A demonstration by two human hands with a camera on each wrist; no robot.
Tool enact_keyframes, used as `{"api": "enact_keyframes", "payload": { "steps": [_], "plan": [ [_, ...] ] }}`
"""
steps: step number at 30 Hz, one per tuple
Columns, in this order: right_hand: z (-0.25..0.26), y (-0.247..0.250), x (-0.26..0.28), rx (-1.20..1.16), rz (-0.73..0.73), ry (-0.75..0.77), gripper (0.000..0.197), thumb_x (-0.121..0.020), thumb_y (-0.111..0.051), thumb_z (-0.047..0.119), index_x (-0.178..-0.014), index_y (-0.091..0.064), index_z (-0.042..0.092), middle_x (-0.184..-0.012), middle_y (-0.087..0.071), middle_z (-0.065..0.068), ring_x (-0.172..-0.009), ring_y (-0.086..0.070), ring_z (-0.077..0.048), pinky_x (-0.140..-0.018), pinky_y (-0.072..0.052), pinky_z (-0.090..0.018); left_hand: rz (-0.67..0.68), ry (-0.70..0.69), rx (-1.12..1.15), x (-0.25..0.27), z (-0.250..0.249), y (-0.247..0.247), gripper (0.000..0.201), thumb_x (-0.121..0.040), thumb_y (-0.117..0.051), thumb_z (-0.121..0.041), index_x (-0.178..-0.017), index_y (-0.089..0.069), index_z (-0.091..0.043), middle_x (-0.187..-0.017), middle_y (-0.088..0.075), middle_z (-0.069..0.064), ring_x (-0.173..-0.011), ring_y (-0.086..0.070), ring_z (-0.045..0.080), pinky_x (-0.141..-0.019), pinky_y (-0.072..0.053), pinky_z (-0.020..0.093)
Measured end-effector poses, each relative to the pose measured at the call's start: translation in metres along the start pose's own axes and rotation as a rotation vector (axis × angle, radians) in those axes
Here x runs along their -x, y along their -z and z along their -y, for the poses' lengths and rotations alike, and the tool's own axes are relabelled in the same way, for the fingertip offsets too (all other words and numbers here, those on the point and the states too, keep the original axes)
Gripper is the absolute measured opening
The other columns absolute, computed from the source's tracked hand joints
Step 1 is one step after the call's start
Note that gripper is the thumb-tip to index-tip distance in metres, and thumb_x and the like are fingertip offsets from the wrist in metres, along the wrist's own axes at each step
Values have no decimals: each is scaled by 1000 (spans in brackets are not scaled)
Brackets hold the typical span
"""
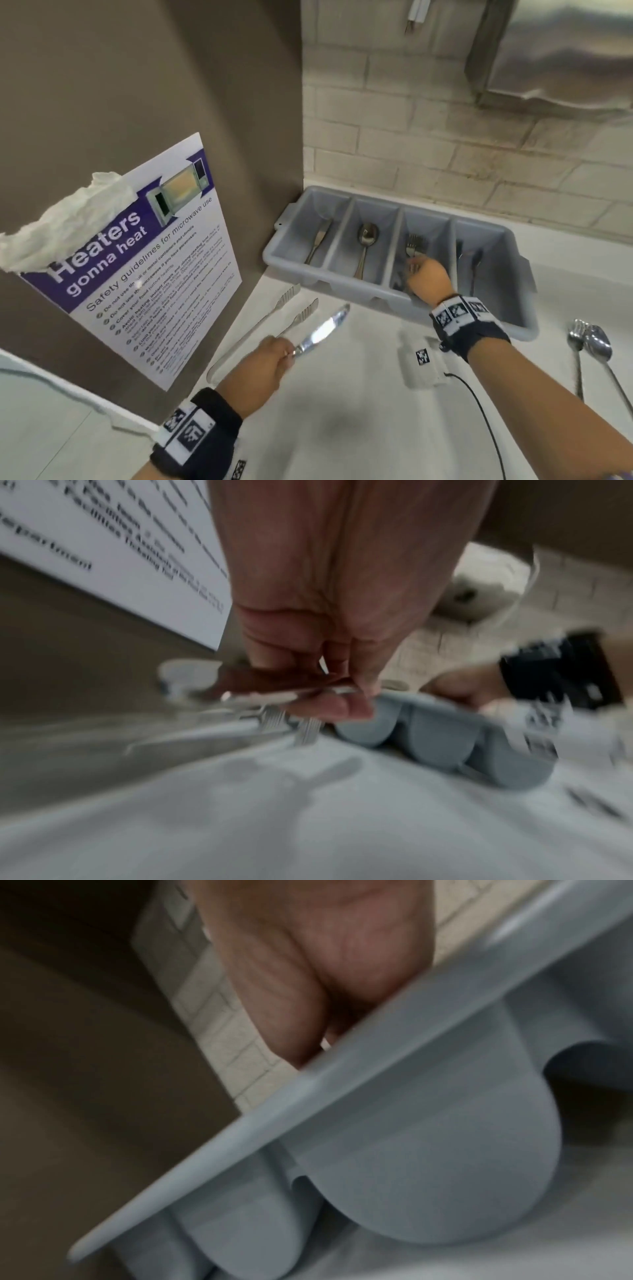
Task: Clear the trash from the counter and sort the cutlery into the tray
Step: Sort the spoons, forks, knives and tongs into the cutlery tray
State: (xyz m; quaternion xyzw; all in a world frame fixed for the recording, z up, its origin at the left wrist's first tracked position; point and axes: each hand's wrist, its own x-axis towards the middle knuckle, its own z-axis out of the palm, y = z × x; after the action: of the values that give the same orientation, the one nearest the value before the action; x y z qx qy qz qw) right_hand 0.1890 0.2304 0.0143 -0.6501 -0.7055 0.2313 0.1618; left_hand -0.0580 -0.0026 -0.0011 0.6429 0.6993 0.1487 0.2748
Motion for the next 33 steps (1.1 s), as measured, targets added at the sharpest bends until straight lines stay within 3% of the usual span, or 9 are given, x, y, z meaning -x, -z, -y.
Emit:
{"api": "enact_keyframes", "payload": {
  "steps": [2, 6, 9, 11, 14, 18, 24, 28, 33],
  "plan": [
    [-2, 6, 25, -72, -139, 143, 25, -83, -58, 4, -107, -66, 3, -122, -59, -21, -111, -55, -35, -99, -43, -40, -105, -30, 176, -9, -20, 35, 15, -96, -44, -20, -106, -55, -22, -87, -54, -6, -48, -50, 1, -52, -40, 7],
    [-19, 14, 86, -88, -341, 278, 13, -82, -58, 15, -84, -70, 10, -88, -64, -9, -81, -47, -18, -77, -44, -35, -322, -10, 408, -67, -51, 90, 24, -96, -45, -19, -118, -55, -22, -76, -55, -5, -55, -48, 7, -53, -40, 22],
    [-34, 12, 131, -96, -388, 272, 26, -78, -42, 30, -77, -66, 18, -65, -54, 7, -67, -47, -16, -70, -42, -36, -247, 116, 551, -138, -59, 103, 42, -95, -38, 2, -134, -39, -13, -75, -49, -1, -54, -44, 15, -44, -44, 23],
    [-44, 9, 153, -42, -377, 243, 27, -76, -40, 32, -77, -65, 20, -61, -42, 21, -62, -45, -14, -69, -34, -30, -171, 179, 486, -183, -60, 99, 46, -94, -34, 8, -137, -36, -7, -78, -52, 4, -56, -45, 16, -39, -48, 12],
    [-68, 6, 175, 33, -404, 158, 28, -75, -39, 31, -77, -65, 22, -58, -38, 19, -61, -44, -13, -67, -28, -28, 10, 210, 179, -230, -56, 85, 41, -91, -37, 11, -130, -47, 5, -120, -60, 28, -89, -60, 29, -83, -55, 33],
    [-108, 17, 190, 59, -447, -36, 29, -75, -37, 33, -76, -64, 24, -58, -45, 13, -61, -44, -13, -69, -28, -28, 203, 176, -366, -253, -47, 65, 33, -93, -42, -1, -121, -57, 6, -132, -56, 25, -120, -54, 36, -104, -42, 40],
    [-157, 45, 182, 93, -485, -254, 11, -77, -62, 8, -83, -69, 15, -73, -66, -2, -75, -57, -25, -74, -30, -31, 189, 225, -399, -253, -47, 37, 36, -98, -40, -8, -128, -51, 8, -139, -48, 27, -127, -47, 36, -108, -34, 40],
    [-197, 59, 152, 127, -456, -377, 22, -78, -60, 4, -98, -68, 6, -100, -68, -16, -93, -60, -38, -85, -47, -44, 7, 216, -203, -243, -50, 44, 32, -93, -45, -4, -122, -58, 5, -130, -56, 29, -119, -53, 42, -104, -42, 46],
    [-224, 74, 114, 149, -299, -562, 27, -86, -50, 8, -111, -58, 2, -116, -57, -25, -105, -53, -44, -85, -51, -52, -373, 41, -36, -187, -66, 59, 41, -85, -45, 6, -120, -61, -8, -124, -54, 28, -114, -52, 43, -100, -43, 45]
  ]
}}
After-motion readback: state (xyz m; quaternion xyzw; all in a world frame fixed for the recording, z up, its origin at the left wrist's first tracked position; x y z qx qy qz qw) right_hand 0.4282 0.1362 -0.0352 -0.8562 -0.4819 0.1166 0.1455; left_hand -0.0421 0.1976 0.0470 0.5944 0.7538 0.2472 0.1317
